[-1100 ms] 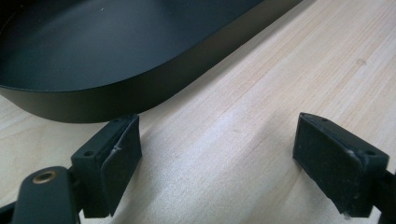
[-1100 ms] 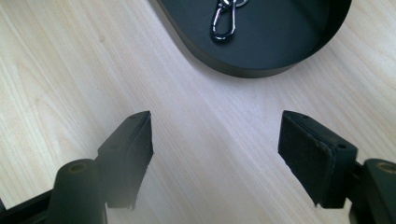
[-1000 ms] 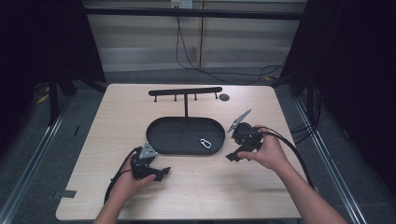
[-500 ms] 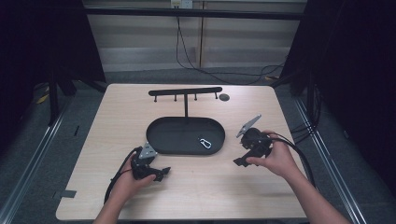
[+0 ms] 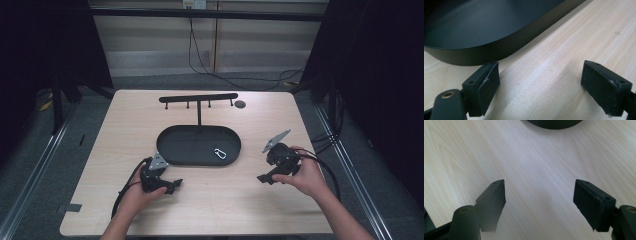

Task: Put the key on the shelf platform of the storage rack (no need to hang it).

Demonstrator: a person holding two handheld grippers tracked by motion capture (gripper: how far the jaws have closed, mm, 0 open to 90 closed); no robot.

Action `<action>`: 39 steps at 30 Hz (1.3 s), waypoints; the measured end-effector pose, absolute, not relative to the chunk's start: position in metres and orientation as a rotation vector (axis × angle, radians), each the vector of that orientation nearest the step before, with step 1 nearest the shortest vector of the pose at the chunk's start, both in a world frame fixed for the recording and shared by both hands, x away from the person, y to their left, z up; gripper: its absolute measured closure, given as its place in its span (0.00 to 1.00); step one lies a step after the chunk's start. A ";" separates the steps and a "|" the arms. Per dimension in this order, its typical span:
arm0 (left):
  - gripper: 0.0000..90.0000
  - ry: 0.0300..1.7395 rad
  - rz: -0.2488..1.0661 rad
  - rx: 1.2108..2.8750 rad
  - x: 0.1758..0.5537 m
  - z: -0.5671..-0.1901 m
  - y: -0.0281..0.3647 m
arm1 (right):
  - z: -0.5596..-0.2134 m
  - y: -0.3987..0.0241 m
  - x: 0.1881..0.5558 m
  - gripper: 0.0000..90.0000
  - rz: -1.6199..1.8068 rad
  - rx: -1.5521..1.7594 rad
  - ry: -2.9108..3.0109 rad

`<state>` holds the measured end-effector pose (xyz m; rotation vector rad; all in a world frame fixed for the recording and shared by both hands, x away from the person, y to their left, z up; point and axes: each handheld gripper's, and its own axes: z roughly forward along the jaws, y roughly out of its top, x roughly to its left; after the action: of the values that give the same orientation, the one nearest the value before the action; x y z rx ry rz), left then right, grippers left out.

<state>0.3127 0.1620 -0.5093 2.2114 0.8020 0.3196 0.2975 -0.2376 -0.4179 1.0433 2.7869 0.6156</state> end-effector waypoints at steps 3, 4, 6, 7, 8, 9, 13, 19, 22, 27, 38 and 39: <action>0.17 0.802 0.320 2.211 0.313 -0.509 0.162 | -0.421 -0.242 0.294 0.28 0.620 1.049 2.788; 0.17 0.802 0.321 2.211 0.313 -0.509 0.162 | -0.422 -0.243 0.293 0.28 0.627 1.057 2.784; 0.17 0.803 0.319 2.211 0.313 -0.509 0.162 | -0.424 -0.246 0.291 0.28 0.627 1.062 2.781; 0.17 0.803 0.319 2.211 0.313 -0.509 0.162 | -0.424 -0.246 0.291 0.28 0.627 1.062 2.781; 0.17 0.803 0.320 2.211 0.313 -0.509 0.162 | -0.425 -0.249 0.289 0.28 0.637 1.071 2.777; 0.17 0.802 0.320 2.211 0.313 -0.509 0.162 | -0.426 -0.250 0.288 0.28 0.641 1.073 2.775; 0.17 0.802 0.319 2.211 0.313 -0.509 0.162 | -0.428 -0.255 0.284 0.28 0.643 1.078 2.768; 0.17 0.802 0.319 2.211 0.313 -0.509 0.162 | -0.436 -0.260 0.279 0.28 0.644 1.092 2.768; 0.17 0.802 0.319 2.211 0.313 -0.509 0.162 | -0.440 -0.263 0.276 0.27 0.641 1.096 2.769; 0.17 0.802 0.319 2.211 0.313 -0.509 0.162 | -0.443 -0.267 0.273 0.27 0.655 1.104 2.759; 0.17 0.803 0.319 2.210 0.313 -0.509 0.162 | -0.454 -0.278 0.266 0.27 0.677 1.134 2.748; 0.17 0.803 0.319 2.210 0.313 -0.509 0.162 | -0.455 -0.279 0.265 0.27 0.677 1.135 2.748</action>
<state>0.3126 0.1619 -0.5093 2.2100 0.8028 0.3190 0.2655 -0.2792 -0.4552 1.1351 2.7476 0.6774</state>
